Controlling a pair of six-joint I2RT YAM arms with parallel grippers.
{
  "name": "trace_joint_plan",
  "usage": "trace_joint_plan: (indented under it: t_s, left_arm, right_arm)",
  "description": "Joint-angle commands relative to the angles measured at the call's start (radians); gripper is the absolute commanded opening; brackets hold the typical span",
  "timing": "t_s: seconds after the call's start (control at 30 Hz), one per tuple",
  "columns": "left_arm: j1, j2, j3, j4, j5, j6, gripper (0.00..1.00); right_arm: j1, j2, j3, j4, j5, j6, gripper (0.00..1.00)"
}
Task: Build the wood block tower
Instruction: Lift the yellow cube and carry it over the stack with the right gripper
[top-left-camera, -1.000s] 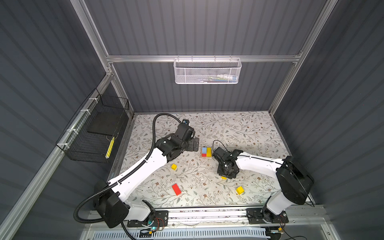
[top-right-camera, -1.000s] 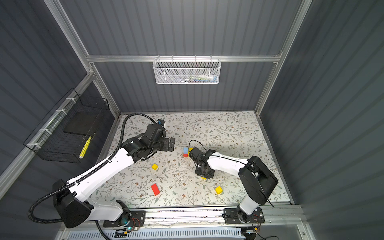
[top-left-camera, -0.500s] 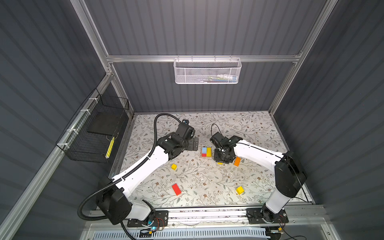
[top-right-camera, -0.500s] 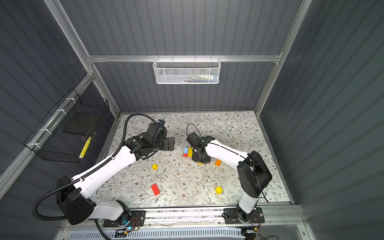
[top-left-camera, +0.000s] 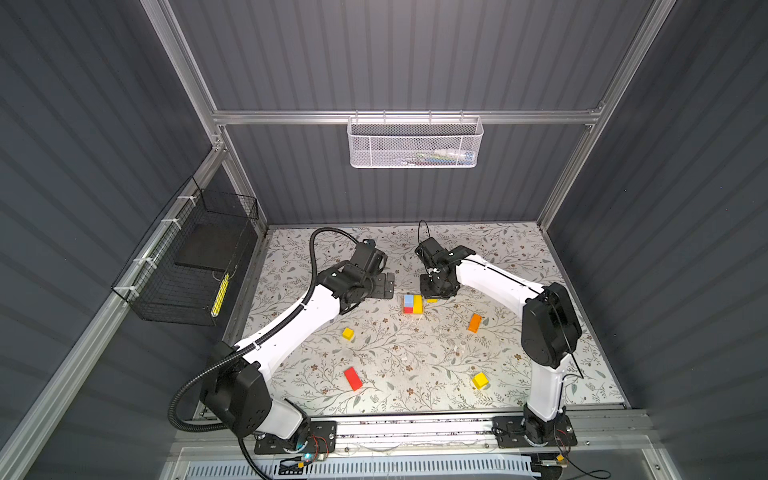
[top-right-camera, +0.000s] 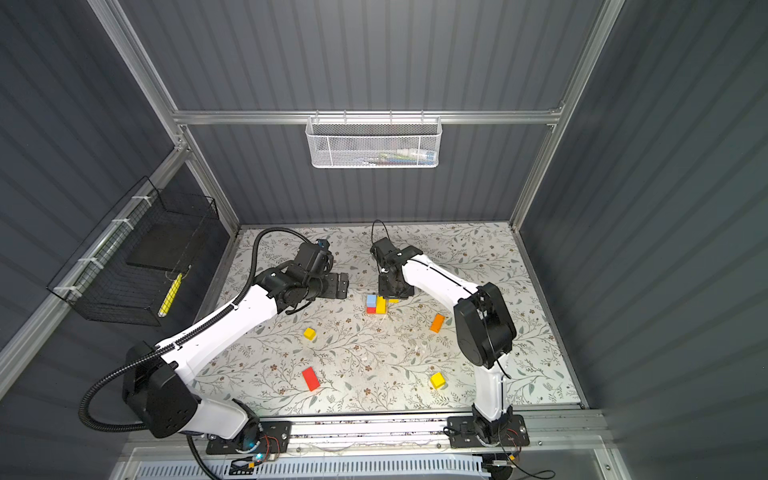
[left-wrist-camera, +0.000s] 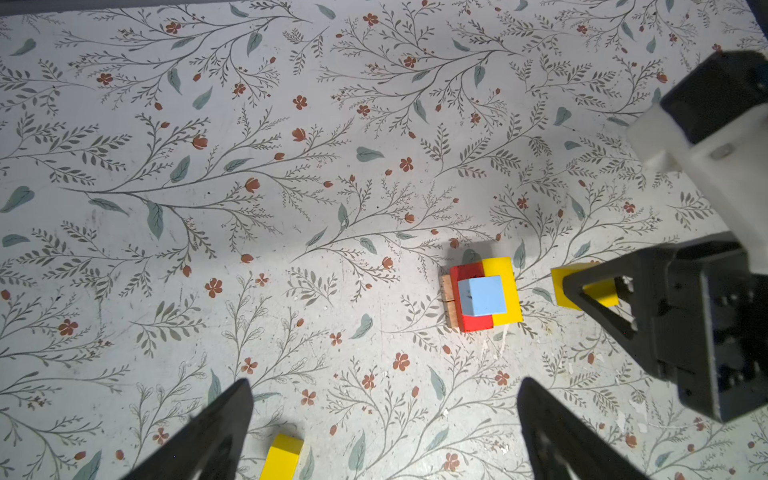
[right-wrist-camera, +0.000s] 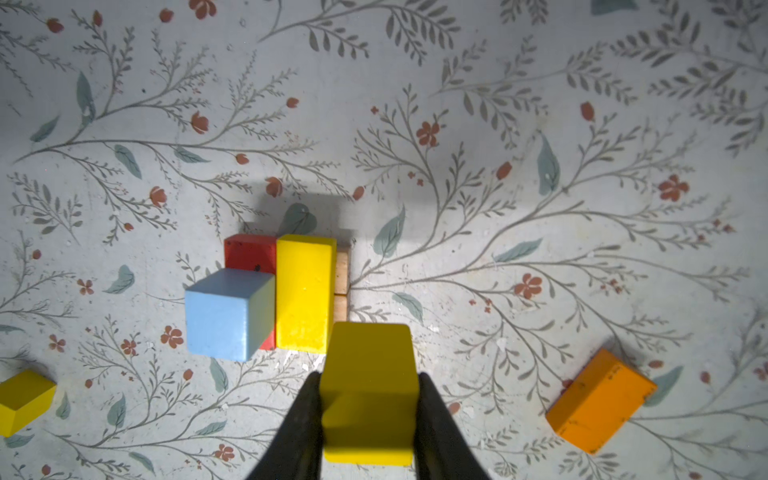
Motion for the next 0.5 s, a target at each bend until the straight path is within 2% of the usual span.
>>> trace_joint_plan:
  t_s: [0.0,0.47]
  left_arm:
    - [0.011,0.021,0.037,-0.007,0.028,0.0,0.99]
    - [0.027,0.038,0.043,-0.014,0.039,-0.001,0.99]
  right_arm:
    - [0.0,0.04,0.055,-0.043,-0.035,-0.054,0.21]
    - [0.006,0.096,0.086,-0.028,-0.11,-0.044,0.22]
